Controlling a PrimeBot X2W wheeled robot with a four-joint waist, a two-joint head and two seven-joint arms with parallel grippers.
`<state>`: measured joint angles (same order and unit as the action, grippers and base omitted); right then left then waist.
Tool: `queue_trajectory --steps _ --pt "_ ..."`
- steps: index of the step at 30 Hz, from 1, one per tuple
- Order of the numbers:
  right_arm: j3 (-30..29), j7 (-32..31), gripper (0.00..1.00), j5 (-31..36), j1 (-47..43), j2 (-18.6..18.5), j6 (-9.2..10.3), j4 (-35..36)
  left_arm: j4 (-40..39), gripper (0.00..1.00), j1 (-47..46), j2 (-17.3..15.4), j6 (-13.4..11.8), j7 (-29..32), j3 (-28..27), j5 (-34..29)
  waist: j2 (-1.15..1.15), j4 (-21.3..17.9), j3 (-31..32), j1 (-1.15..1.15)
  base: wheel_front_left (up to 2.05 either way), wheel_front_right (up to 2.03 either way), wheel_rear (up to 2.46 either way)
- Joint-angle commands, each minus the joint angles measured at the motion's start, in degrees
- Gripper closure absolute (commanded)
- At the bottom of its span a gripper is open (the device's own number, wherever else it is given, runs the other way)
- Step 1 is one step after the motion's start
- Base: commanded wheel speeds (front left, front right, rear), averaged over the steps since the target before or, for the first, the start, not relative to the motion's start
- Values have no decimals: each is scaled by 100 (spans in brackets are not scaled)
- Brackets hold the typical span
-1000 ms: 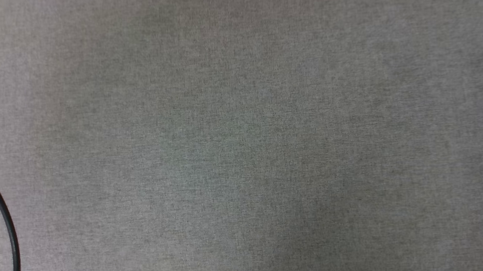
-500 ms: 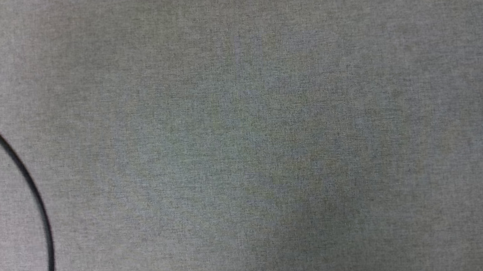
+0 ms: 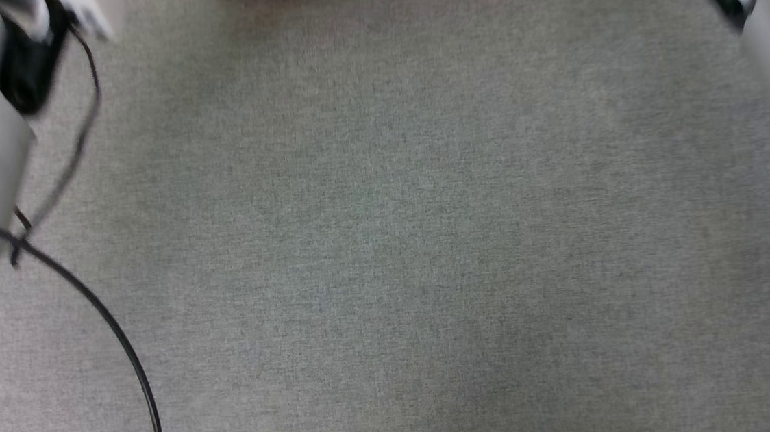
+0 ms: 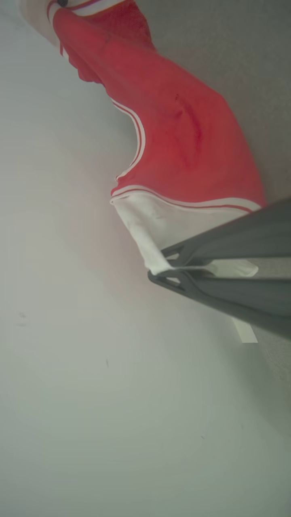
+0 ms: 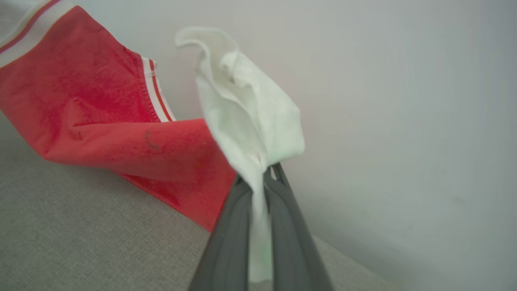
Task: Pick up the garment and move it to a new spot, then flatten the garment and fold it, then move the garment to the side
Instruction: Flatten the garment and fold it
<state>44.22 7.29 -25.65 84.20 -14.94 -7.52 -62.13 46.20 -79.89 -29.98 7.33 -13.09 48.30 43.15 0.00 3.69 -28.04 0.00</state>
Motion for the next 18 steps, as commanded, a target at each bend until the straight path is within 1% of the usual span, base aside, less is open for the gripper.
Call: queue_trajectory --steps 1,3,6,11,14,18 --pt "126 71 100 -152 -286 -35 6 84 -79 100 345 -71 1 -77 25 46 0 -68 207 0 0 0 0" --pt "344 107 100 -337 -661 -90 6 207 -197 100 825 -118 -6 -129 11 150 0 -100 359 0 0 0 0" --pt "664 184 100 -644 -1208 -244 6 461 -463 100 1609 -245 -82 -179 -33 300 0 -142 601 0 0 0 0" --pt "1171 263 100 -1091 -2089 -671 6 936 -1197 100 3018 -604 -381 -207 -200 611 0 -190 996 0 0 0 0" --pt "1468 273 100 -1337 -2593 -947 6 1262 -1754 100 3886 -889 -665 -213 -257 772 0 -205 1248 0 0 0 0" --pt "1684 282 100 -1652 -3270 -1291 6 1664 -2515 100 5012 -1187 -1146 -213 -341 1111 0 -221 1590 0 0 0 0"
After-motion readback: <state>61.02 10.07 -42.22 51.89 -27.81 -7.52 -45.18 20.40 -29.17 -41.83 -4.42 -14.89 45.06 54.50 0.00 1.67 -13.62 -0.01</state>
